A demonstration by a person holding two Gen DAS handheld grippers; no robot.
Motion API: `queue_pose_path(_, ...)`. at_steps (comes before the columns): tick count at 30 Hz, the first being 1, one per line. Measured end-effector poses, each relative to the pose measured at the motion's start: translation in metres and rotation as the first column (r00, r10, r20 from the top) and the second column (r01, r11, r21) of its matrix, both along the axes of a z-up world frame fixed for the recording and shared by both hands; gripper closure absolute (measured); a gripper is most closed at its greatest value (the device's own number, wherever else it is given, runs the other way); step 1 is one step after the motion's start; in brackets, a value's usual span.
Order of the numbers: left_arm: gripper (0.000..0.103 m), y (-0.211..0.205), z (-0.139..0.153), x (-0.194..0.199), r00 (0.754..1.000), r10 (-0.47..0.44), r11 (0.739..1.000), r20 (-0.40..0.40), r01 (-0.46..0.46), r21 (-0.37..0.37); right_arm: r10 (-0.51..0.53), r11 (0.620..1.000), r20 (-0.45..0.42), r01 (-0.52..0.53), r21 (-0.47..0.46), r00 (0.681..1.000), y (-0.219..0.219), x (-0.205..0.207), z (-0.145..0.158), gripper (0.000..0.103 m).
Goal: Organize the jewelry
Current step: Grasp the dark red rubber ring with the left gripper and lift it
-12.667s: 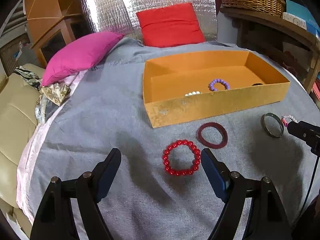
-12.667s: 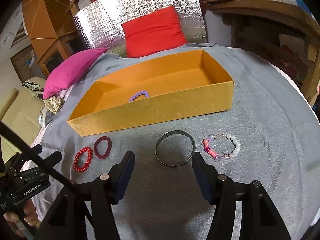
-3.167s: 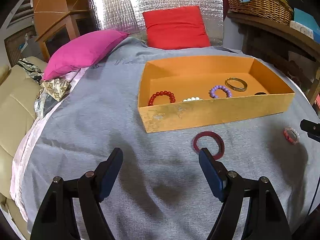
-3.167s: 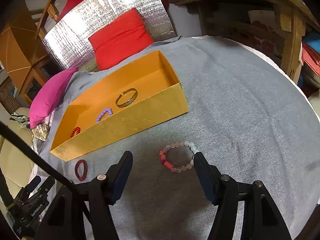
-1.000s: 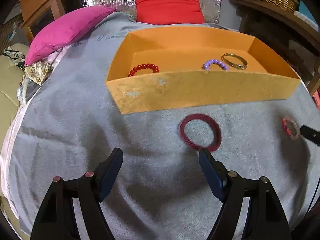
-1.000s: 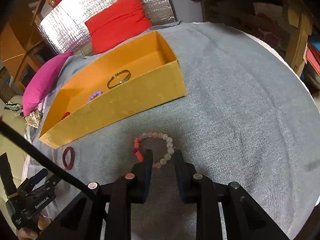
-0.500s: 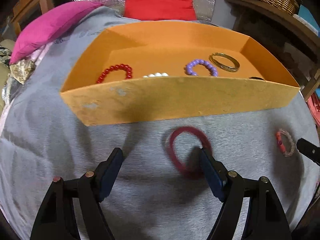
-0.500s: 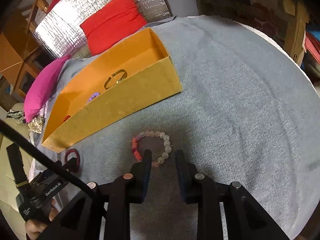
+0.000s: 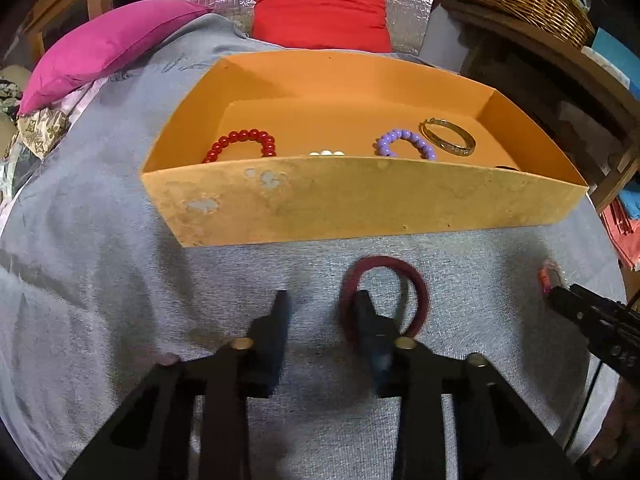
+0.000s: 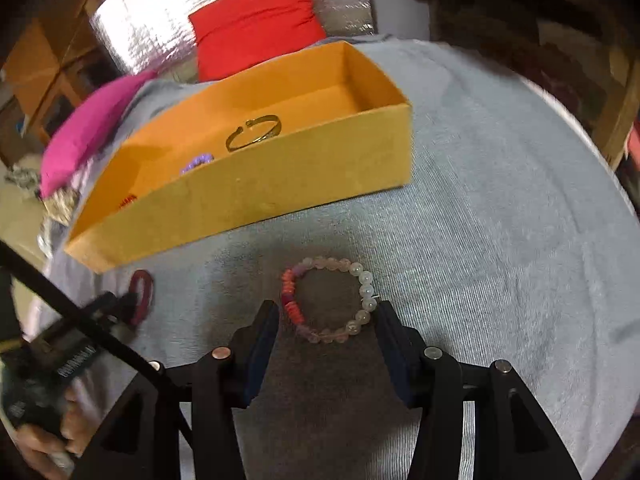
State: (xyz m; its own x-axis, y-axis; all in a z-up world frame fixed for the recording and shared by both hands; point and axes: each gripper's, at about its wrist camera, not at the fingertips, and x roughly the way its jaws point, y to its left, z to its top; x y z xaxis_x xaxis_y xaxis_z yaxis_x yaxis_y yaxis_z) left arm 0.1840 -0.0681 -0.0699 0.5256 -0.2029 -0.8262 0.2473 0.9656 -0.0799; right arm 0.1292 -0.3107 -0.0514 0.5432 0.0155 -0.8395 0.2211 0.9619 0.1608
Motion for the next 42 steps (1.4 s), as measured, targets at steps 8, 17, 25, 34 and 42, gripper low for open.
queue_pose_path(8,0.088,0.015,0.001,-0.006,1.0,-0.012,1.0,-0.016,0.012,-0.009,0.029,0.996,0.021,-0.028,-0.079,0.999,0.015,-0.003,0.002,0.091)
queue_pose_path(17,0.09,0.033,0.004,-0.02,0.999,-0.03,0.999,-0.02,0.029,-0.02,0.075,0.997,0.062,-0.077,0.026,0.995,0.016,-0.012,0.012,0.092)
queue_pose_path(25,0.085,0.045,0.008,-0.026,0.999,-0.043,0.999,-0.03,0.043,-0.028,0.05,0.995,0.057,-0.055,0.08,0.997,0.005,-0.016,0.015,0.088)
queue_pose_path(34,0.05,0.037,0.011,-0.027,0.997,-0.072,0.997,-0.003,0.072,-0.028,0.103,0.995,0.077,-0.102,-0.018,0.992,0.031,-0.005,0.012,0.038)
queue_pose_path(42,0.063,0.026,-0.001,-0.023,0.995,-0.096,0.995,-0.02,0.096,-0.022,0.147,0.974,0.032,-0.139,-0.181,0.989,0.055,0.008,-0.002,0.087)
